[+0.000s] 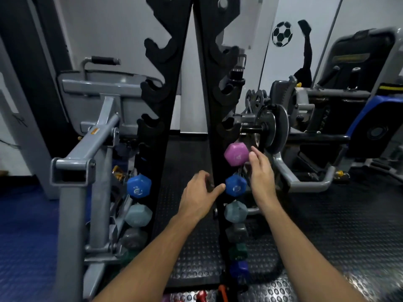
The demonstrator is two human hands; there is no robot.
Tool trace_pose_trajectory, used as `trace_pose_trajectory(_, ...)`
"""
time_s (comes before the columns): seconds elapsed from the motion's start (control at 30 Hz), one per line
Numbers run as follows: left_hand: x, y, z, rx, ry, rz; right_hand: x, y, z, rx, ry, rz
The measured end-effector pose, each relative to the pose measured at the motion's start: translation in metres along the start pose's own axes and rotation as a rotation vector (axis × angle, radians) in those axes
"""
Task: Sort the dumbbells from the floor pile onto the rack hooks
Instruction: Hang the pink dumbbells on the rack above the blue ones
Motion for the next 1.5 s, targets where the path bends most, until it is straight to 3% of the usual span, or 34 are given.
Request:
trace_pose_trajectory(0.07,-0.016,-0.002,-0.022,-0.015,0.012,-0.045,-0.030,0.011,0.011,-0.053,0.091,0.037)
trace_pose_trajectory(0.23,-0.063,-0.013,-0.095,-0.008,0.138,-0.143,-0.108,0.021,0.071,-0.125,0.072,0.018)
trace_pose_trajectory(0.4,-0.116,-0.037,-0.177,0.057,0.306,-0.254,-0.180,0.022,0.144,-0.211,-0.104,-0.046)
trace_pose_trajectory(0.67,-0.218,-0.076,-0.306,0.061,0.716,-0.357,-0.287,0.006,0.285,-0.405,-0.525,-0.292)
trace_pose_trajectory(0.9,-0.286,-0.124,-0.407,0.141,0.936,-0.436,-0.343,-0.017,0.385,-0.549,-0.715,-0.500)
trace_pose_trajectory(1.17,-0.312,-0.181,-0.483,0.214,0.953,-0.507,-0.380,-0.053,0.482,-0.624,-0.765,-0.598)
trace_pose_trajectory(1.5,-0.288,-0.232,-0.546,0.218,0.916,-0.371,-0.391,-0.098,0.555,-0.563,-0.819,-0.556)
Point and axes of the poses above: each hand's wrist, its own x-axis towards the middle knuckle, its own y-axis out of the back of the hand, z = x × y, the point moved 5 cm from there along x, towards the middle knuckle, and after that the axes turned 10 degrees about z, right-handed, at the moved point
